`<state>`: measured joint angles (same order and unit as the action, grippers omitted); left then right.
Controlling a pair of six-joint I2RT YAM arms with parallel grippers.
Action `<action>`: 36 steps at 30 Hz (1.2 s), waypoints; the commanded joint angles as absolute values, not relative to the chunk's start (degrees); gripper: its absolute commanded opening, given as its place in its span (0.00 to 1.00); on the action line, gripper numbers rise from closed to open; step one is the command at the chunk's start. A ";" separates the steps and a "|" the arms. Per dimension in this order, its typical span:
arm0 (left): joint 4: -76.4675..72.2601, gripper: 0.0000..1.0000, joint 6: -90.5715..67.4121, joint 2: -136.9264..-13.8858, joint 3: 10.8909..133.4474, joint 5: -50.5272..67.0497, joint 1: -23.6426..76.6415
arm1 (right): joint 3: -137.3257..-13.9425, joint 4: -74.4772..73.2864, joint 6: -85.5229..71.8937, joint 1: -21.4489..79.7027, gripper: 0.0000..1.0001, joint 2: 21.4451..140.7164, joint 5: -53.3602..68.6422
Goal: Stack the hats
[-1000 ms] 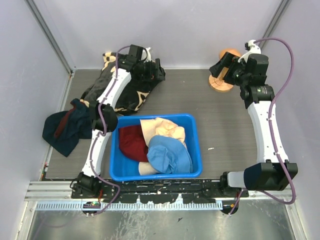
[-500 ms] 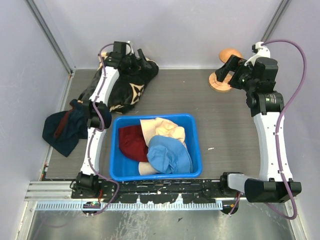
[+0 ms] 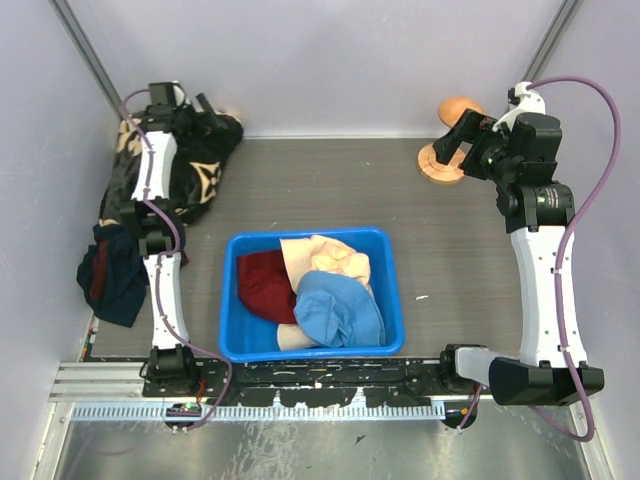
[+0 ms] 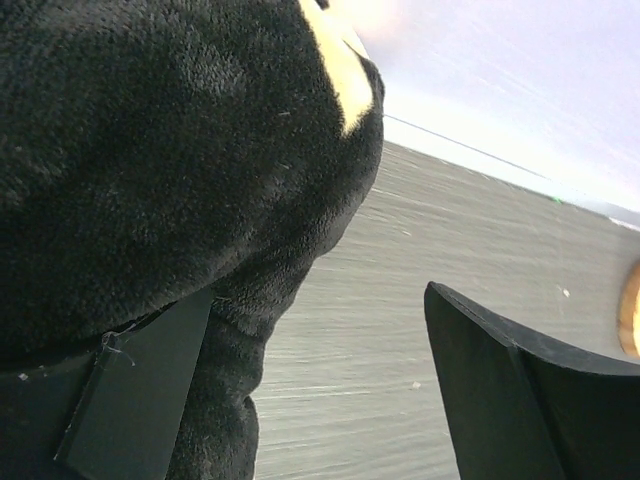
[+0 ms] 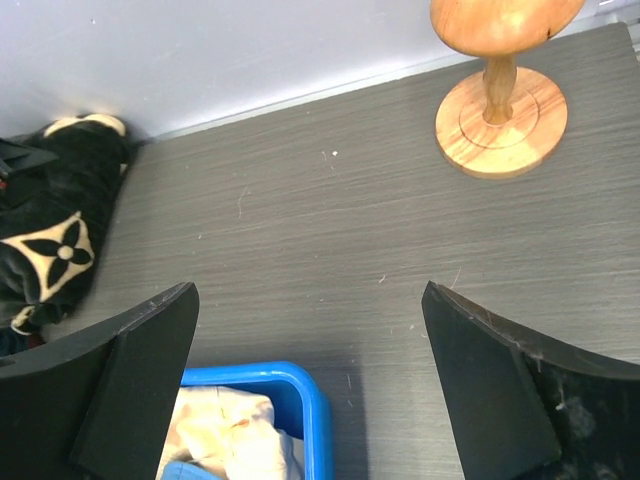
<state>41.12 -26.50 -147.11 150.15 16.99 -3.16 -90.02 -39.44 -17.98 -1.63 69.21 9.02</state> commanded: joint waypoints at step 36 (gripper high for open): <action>64.37 0.97 -28.09 -52.30 60.64 12.43 6.67 | -51.36 -54.07 -19.23 7.43 0.87 46.98 16.36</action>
<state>57.49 -23.83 -57.80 67.66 15.46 4.56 -54.33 -54.48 -18.22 5.98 47.66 12.84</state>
